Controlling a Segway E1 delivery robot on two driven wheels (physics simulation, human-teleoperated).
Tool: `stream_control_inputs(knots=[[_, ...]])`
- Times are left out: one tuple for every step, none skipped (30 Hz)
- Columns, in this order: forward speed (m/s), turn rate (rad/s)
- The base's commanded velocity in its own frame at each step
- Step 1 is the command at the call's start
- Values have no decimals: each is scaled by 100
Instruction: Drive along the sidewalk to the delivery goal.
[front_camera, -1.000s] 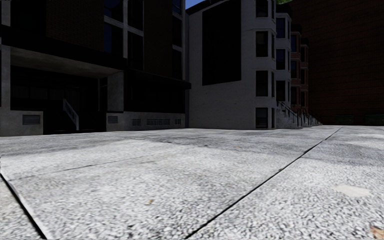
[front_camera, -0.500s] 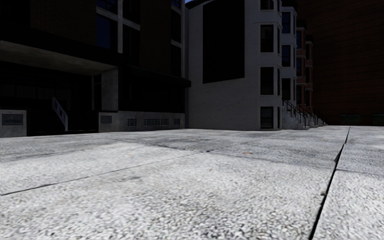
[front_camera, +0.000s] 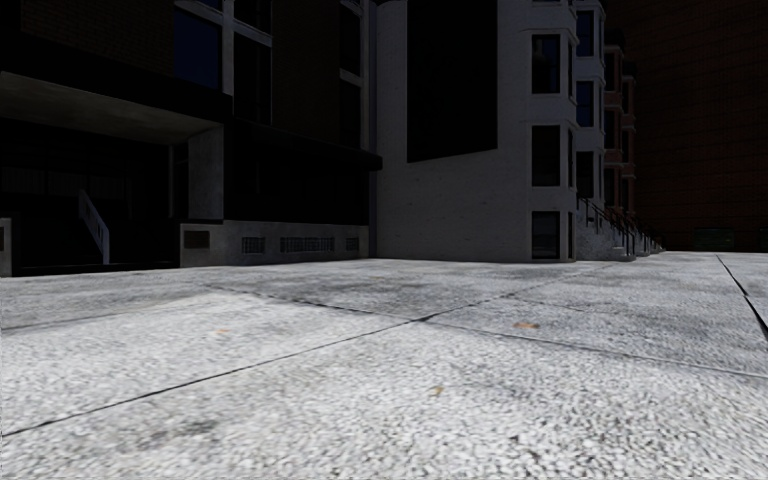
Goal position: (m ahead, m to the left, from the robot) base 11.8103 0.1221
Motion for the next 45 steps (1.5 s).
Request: stream_control_inputs(knots=[[200, 0], [200, 0], [200, 0], [200, 0], [200, 0], [200, 0], [200, 0], [200, 0], [200, 0], [200, 0], [200, 0], [200, 0], [200, 0], [200, 0], [200, 0], [200, 0], [200, 0], [200, 0], [200, 0], [200, 0], [200, 0], [200, 0], [200, 0], [200, 0], [200, 0], [200, 0], [200, 0], [200, 0], [200, 0], [200, 0], [200, 0], [200, 0], [200, 0], [200, 0], [200, 0], [200, 0], [200, 0], [200, 0], [200, 0], [200, 0], [200, 0], [200, 0], [200, 0], [200, 0], [200, 0]])
